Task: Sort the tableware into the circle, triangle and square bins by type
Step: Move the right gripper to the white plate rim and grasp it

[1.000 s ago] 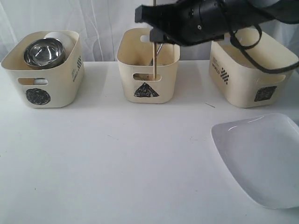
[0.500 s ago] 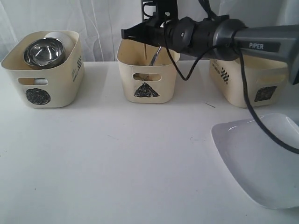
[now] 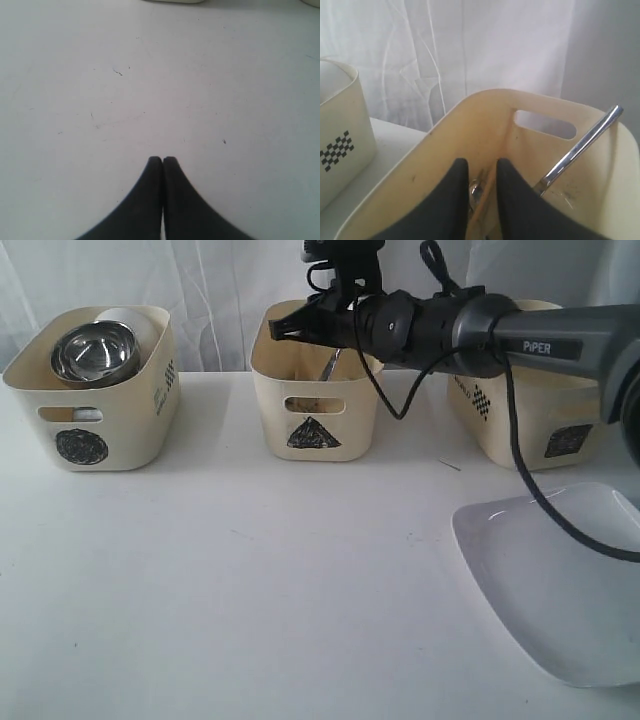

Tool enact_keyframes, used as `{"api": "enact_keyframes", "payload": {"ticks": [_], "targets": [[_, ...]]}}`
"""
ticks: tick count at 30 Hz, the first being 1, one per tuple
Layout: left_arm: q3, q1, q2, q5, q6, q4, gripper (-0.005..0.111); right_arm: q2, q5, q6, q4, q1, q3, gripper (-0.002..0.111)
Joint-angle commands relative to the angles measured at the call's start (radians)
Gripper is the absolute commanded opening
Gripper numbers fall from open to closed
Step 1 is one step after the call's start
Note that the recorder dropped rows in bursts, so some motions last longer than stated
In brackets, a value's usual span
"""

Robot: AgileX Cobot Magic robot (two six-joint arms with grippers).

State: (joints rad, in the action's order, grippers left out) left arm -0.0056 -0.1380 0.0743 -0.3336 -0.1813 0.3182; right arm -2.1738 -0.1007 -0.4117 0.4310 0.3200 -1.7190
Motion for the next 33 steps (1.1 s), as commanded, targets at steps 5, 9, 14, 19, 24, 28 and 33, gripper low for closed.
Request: {"api": "enact_keyframes", "payload": {"ticks": [5, 9, 14, 19, 24, 28, 33], "targets": [[0.006, 0.000, -0.004, 0.001, -0.003, 0.007, 0.000, 0.161, 0.445, -0.012, -0.030, -0.052, -0.004, 0.017], [0.006, 0.000, -0.004, 0.001, -0.003, 0.007, 0.000, 0.239, 0.784, 0.194, -0.254, -0.126, -0.001, 0.000], [0.006, 0.000, -0.004, 0.001, -0.003, 0.007, 0.000, 0.372, 0.995, 0.399, -0.419, -0.258, 0.151, 0.000], [0.006, 0.000, -0.004, 0.001, -0.003, 0.007, 0.000, 0.570, 1.012, 0.447, -0.342, -0.479, 0.451, 0.000], [0.006, 0.000, -0.004, 0.001, -0.003, 0.007, 0.000, 0.615, 1.265, 0.327, -0.126, -0.815, 0.664, 0.000], [0.006, 0.000, -0.004, 0.001, -0.003, 0.007, 0.000, 0.597, 1.322, 0.116, -0.017, -1.019, 0.747, 0.000], [0.006, 0.000, -0.004, 0.001, -0.003, 0.007, 0.000, 0.595, 1.322, 0.004, -0.048, -1.110, 0.755, 0.007]]}}
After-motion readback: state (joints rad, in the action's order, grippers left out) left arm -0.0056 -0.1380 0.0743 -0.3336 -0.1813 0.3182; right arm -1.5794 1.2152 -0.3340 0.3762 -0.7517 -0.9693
